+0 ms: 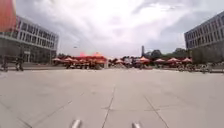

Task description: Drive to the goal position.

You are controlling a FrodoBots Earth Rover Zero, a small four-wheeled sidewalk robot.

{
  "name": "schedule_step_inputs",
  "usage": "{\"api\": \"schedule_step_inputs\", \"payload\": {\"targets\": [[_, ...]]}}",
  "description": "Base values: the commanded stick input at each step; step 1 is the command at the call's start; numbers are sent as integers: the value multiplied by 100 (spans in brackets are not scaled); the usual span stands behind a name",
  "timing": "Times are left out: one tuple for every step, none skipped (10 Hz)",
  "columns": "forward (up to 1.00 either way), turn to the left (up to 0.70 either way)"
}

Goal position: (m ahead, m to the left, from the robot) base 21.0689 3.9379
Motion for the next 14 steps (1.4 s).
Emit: {"api": "schedule_step_inputs", "payload": {"targets": [[85, 0], [85, 0], [85, 0], [85, 0], [85, 0], [85, 0], [85, -11], [85, -25], [85, -1], [85, 0], [85, 0], [85, 0], [85, 0], [85, 0]]}}
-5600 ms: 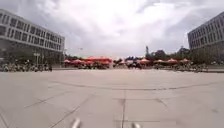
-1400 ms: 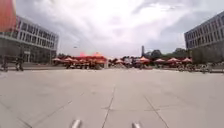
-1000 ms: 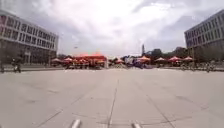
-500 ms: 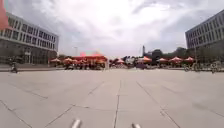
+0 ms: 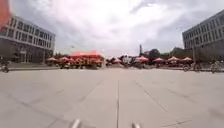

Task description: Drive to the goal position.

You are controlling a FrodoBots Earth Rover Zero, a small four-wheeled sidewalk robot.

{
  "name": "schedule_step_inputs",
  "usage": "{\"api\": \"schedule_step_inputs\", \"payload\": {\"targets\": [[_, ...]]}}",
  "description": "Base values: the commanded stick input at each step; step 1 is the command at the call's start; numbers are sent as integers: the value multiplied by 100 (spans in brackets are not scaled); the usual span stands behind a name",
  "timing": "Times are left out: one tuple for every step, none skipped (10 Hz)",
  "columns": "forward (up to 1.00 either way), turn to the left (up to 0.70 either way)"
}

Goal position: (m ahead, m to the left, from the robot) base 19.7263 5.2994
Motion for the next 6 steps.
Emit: {"api": "schedule_step_inputs", "payload": {"targets": [[85, 0], [85, 0], [85, 0], [85, 0], [85, 0], [85, 0]]}}
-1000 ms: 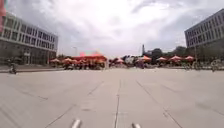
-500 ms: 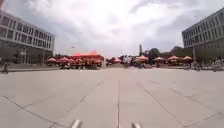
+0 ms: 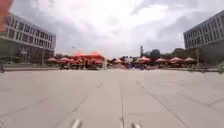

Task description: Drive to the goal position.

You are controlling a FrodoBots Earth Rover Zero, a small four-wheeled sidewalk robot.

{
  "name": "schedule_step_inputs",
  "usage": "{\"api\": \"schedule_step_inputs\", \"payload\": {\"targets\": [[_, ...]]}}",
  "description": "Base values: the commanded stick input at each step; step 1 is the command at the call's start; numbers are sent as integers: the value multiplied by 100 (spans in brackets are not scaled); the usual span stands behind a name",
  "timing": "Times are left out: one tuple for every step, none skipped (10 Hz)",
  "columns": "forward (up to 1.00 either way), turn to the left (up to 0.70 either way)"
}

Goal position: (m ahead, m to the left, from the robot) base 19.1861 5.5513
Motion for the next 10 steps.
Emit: {"api": "schedule_step_inputs", "payload": {"targets": [[85, 0], [85, 0], [85, 0], [85, 0], [85, 0], [85, 0], [85, 0], [85, 0], [85, 0], [85, 0]]}}
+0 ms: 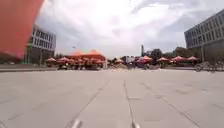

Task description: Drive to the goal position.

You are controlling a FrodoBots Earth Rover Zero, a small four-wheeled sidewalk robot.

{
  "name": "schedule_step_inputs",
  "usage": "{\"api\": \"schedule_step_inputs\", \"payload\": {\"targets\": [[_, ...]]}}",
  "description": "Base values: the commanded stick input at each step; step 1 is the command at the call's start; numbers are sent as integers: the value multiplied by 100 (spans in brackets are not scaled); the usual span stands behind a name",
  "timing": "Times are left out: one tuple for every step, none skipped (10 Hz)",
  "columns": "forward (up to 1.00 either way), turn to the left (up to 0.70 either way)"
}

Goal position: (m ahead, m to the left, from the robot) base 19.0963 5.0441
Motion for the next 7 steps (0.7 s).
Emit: {"api": "schedule_step_inputs", "payload": {"targets": [[85, 0], [85, 0], [85, 0], [85, 0], [85, 0], [85, 0], [85, 0]]}}
